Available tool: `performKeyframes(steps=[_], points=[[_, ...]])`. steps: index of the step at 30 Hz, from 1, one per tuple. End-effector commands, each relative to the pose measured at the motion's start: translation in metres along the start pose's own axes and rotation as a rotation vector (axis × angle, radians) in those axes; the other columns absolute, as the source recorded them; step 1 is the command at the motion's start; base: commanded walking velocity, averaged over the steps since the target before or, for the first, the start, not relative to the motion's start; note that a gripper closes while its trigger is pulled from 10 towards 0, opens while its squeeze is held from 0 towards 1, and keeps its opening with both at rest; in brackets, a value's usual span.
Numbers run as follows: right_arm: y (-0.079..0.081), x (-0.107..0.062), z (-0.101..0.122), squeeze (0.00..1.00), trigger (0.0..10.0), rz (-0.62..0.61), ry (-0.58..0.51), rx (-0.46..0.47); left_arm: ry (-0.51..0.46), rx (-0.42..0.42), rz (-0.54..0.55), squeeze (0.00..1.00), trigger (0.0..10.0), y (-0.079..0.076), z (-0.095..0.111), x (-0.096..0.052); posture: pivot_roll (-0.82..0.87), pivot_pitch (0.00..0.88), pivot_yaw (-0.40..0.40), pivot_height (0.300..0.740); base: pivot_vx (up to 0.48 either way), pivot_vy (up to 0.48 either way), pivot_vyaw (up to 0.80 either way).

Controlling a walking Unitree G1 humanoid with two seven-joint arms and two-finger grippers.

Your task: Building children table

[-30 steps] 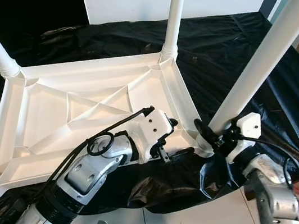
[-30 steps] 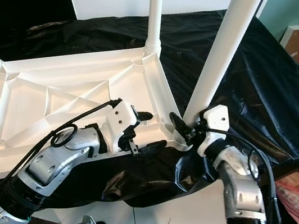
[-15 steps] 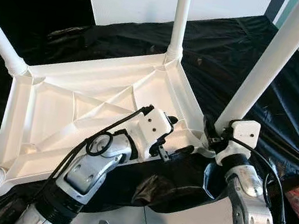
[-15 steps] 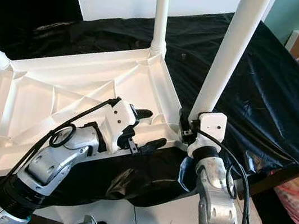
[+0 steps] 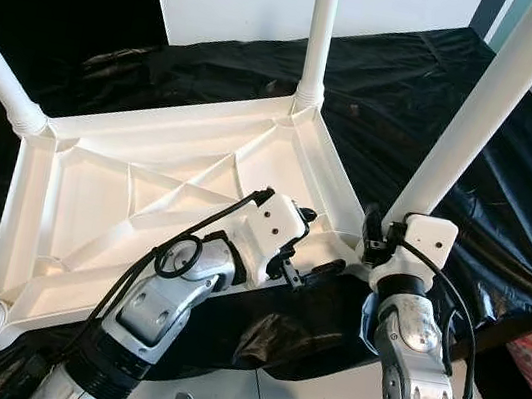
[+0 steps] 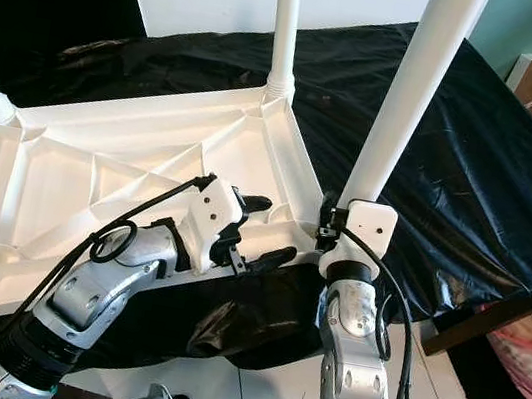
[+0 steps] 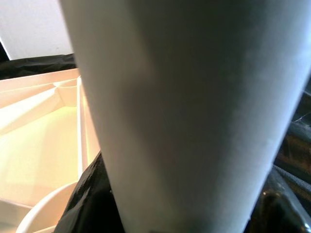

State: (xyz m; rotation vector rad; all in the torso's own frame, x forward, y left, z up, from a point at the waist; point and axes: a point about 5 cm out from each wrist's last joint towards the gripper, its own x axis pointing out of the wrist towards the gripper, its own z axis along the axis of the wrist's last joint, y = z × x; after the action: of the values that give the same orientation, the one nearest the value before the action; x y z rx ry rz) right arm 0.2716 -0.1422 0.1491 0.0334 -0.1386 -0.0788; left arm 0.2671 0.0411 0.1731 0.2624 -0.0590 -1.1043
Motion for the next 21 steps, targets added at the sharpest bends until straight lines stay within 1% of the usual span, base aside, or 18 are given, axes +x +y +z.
performKeyframes(steps=[1,3,4,6,8,9,11,12,14,15,16,17,21], points=[[-0.004,-0.008,-0.025,0.0,10.0,-0.024,0.128,0.034,0.037,-0.002,0.088,0.0,10.0,0.004,-0.008,-0.001,-0.1,0.108,0.081,0.74,0.0,0.0,0.0],[-0.004,-0.007,-0.023,0.0,10.0,-0.021,0.115,0.025,0.038,0.0,0.1,0.0,10.0,0.005,-0.009,-0.001,-0.1,0.108,0.081,0.74,0.0,0.0,0.0],[-0.006,-0.005,-0.02,1.0,10.0,-0.003,0.093,0.015,0.024,-0.024,0.109,0.0,10.0,0.006,-0.01,-0.002,-0.11,0.107,0.078,0.74,0.0,0.0,0.0],[-0.01,-0.003,-0.016,1.0,10.0,0.021,0.066,0.012,-0.001,-0.058,0.118,0.0,10.0,0.009,-0.011,-0.003,-0.11,0.11,0.079,0.74,0.0,0.0,0.0],[-0.011,-0.002,-0.015,1.0,10.0,0.028,0.057,0.014,-0.01,-0.066,0.12,0.0,10.0,0.01,-0.011,-0.004,-0.11,0.11,0.079,0.74,0.0,0.0,0.0],[-0.012,-0.001,-0.014,1.0,10.0,0.033,0.048,0.02,-0.022,-0.101,0.122,1.0,10.0,0.011,-0.012,-0.005,-0.11,0.113,0.078,0.74,0.0,0.0,0.0],[-0.013,-0.001,-0.013,1.0,10.0,0.048,0.039,0.023,-0.031,-0.116,0.122,1.0,10.0,0.011,-0.013,-0.007,-0.11,0.119,0.078,0.74,0.0,0.0,0.0],[-0.014,0.0,-0.012,0.0,10.0,0.068,0.029,0.037,-0.045,-0.127,0.126,1.0,10.0,0.011,-0.013,-0.008,-0.11,0.119,0.078,0.74,0.0,0.0,0.0],[-0.015,0.0,-0.01,0.0,10.0,0.115,0.009,0.037,-0.059,-0.113,0.157,1.0,10.0,0.012,-0.014,-0.011,-0.11,0.129,0.077,0.74,0.0,0.0,0.0],[-0.015,0.0,-0.01,0.0,10.0,0.115,0.009,0.037,-0.059,-0.113,0.157,1.0,10.0,0.012,-0.014,-0.011,-0.11,0.129,0.077,0.74,0.0,0.0,0.0],[-0.016,0.0,-0.01,0.0,10.0,0.15,-0.002,0.037,-0.084,-0.105,0.175,0.6,10.0,0.013,-0.013,-0.013,-0.11,0.14,0.079,0.74,0.0,0.0,0.0],[-0.019,0.0,-0.011,0.0,10.0,0.183,-0.02,0.031,-0.105,-0.1,0.2,0.0,10.0,0.014,-0.013,-0.015,-0.11,0.144,0.079,0.74,0.0,0.0,0.0],[-0.021,0.0,-0.011,0.0,10.0,0.203,-0.031,0.028,-0.119,-0.097,0.217,0.0,10.0,0.015,-0.013,-0.016,-0.11,0.144,0.079,0.74,0.0,0.0,0.0]])
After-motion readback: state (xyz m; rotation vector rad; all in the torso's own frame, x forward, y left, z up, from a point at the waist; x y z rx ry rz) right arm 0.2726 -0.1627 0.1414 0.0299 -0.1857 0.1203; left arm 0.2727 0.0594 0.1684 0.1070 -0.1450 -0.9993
